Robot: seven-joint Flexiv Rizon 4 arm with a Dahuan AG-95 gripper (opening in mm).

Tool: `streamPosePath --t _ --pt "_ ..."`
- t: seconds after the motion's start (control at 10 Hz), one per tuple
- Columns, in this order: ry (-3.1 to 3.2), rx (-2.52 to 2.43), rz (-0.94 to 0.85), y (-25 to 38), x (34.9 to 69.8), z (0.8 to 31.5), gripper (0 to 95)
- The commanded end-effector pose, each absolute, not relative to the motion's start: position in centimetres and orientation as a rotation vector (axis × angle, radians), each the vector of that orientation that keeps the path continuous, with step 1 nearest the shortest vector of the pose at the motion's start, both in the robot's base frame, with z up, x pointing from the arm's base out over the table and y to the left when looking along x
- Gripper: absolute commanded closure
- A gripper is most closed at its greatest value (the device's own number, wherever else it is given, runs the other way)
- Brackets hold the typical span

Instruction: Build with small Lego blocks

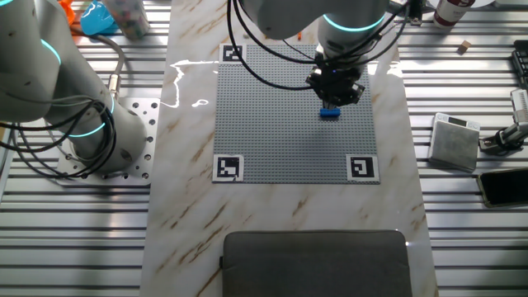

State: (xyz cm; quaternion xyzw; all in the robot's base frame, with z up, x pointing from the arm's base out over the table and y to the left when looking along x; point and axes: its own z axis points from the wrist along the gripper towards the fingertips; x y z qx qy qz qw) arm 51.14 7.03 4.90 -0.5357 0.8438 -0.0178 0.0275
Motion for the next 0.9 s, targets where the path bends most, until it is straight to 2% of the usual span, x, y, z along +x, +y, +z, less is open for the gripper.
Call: streamPosePath --t 0.1,0.9 --pt "2.513 -1.779 -0.085 7.18 51.50 4.37 95.0" --pt "2.471 -1.811 -0.139 7.17 52.37 3.52 95.0"
